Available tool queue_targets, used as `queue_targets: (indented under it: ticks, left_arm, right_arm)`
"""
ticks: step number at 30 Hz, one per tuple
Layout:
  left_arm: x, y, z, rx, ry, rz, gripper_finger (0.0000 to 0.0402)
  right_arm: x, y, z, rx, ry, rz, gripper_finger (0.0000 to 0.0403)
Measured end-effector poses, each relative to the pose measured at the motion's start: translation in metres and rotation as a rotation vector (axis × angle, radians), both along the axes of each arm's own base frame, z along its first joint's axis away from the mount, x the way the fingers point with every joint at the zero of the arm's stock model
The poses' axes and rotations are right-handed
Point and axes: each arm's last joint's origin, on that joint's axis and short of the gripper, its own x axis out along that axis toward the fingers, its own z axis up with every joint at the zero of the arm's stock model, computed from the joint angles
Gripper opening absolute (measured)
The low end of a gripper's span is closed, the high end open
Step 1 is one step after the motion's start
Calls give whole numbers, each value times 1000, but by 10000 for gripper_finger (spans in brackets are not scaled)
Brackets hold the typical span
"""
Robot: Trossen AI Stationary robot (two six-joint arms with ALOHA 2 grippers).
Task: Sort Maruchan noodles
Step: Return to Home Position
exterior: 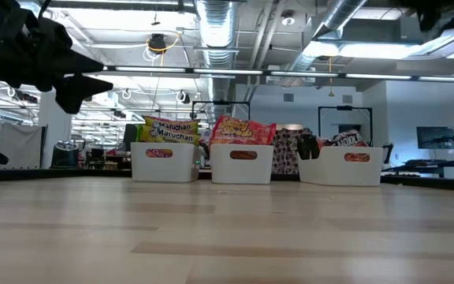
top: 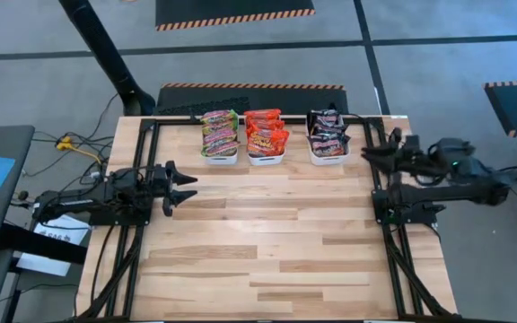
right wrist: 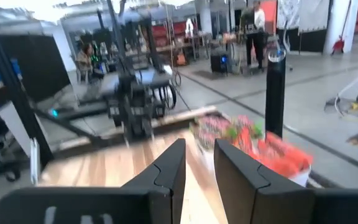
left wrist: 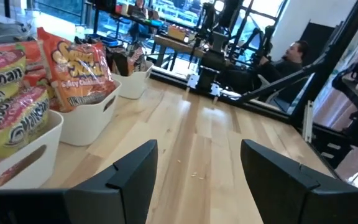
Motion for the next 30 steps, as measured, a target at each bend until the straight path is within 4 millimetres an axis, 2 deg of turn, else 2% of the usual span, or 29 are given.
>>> queue_targets:
  ticks: [5, 9, 12, 18, 30]
  left_arm:
    - [0, 0, 0, 111, 17, -7, 217]
    - [0, 0, 0, 145, 23, -7, 217]
    - [0, 0, 0, 171, 27, -6, 217]
    - [0, 0, -1, 251, 40, -4, 217]
    - [0, 0, -1, 244, 39, -4, 217]
  right_arm:
    - [10, 0, -50, 2, 94, 2, 111]
    - [17, 0, -81, 21, 120, 2, 111]
    - [19, 0, -97, 29, 117, 1, 111]
    - [23, 0, -116, 36, 114, 2, 111]
    - [37, 2, -147, 113, 123, 32, 111]
